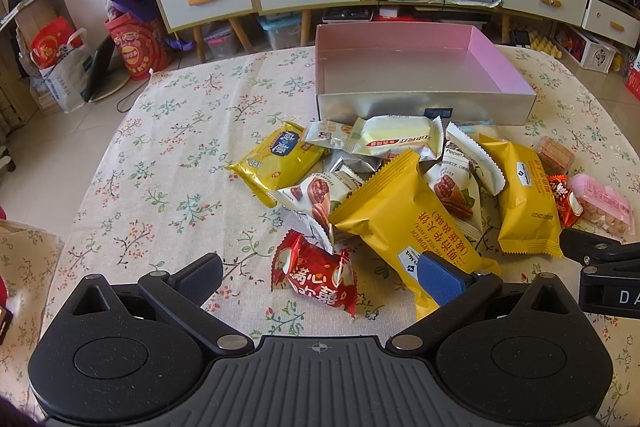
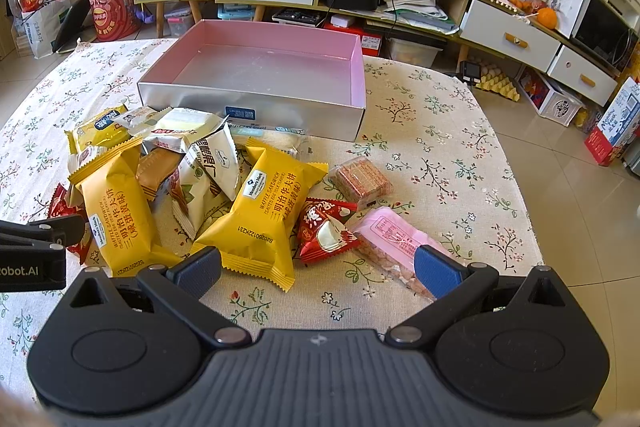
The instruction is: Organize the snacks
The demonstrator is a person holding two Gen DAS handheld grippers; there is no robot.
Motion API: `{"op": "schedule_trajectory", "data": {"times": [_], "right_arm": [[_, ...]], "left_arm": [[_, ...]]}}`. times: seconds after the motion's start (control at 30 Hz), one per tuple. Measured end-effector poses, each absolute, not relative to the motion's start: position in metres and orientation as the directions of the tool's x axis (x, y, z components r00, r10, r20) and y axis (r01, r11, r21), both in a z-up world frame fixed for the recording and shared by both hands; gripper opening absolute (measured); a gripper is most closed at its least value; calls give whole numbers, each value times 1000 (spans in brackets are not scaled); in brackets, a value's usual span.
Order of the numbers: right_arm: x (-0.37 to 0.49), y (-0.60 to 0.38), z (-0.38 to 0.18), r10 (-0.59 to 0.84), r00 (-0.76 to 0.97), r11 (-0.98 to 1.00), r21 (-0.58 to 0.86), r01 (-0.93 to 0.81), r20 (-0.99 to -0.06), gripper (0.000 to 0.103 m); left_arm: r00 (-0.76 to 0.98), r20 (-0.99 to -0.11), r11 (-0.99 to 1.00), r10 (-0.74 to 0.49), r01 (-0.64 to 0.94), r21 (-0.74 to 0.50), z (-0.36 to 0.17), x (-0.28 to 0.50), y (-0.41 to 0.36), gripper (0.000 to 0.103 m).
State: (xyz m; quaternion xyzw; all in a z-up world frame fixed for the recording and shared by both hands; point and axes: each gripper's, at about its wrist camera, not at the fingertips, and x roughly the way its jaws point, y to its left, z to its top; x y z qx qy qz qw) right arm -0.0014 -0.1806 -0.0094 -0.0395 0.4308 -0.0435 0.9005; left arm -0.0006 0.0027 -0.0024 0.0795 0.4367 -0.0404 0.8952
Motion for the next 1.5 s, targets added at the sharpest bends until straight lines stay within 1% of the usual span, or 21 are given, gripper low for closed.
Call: {"op": "schedule_trajectory", "data": {"times": [0.4, 0.53, 0.7, 0.93, 1.03, 1.07, 1.2, 1.23, 1.27, 1.4, 1.5], "right_arm": [[-3, -179, -11, -113, 622, 993, -114, 39, -774, 103], [-2, -181, -11, -114, 623, 993, -111, 44, -774, 103], [3, -188, -12, -101, 617, 995, -90, 49, -781, 103], [16, -201, -3, -25, 627, 999, 1, 40, -779, 102], [24, -205, -3, 32, 613, 997, 65, 31, -789, 98], [27, -206, -4, 54, 603, 996, 89, 29, -796, 95], [38, -206, -12, 130, 567, 984, 175, 26, -813, 83], [41, -206, -14, 146, 558, 981, 193, 27, -817, 81], [43, -206, -16, 164, 549, 977, 213, 27, -820, 78], [48, -205, -23, 217, 519, 960, 276, 38, -827, 66], [51, -205, -25, 232, 511, 953, 300, 52, -828, 60]], "left_arm": [[607, -794, 984, -4, 143, 104, -5, 0, 6, 103], [588, -808, 984, -29, 160, 81, -8, 5, 11, 103], [568, -818, 983, -91, 181, 17, -9, 10, 17, 103], [549, -811, 970, -203, 224, -91, -6, 14, 12, 102], [545, -805, 964, -236, 239, -121, -6, 14, 10, 98], [542, -803, 961, -247, 243, -132, -5, 14, 9, 97], [530, -789, 948, -310, 240, -211, -7, 16, 9, 87], [522, -787, 942, -327, 242, -231, -8, 17, 8, 83], [516, -786, 938, -340, 243, -246, -9, 17, 6, 82], [511, -792, 940, -334, 240, -241, -14, 19, -3, 76], [509, -794, 942, -332, 220, -253, -17, 22, -7, 75]]}}
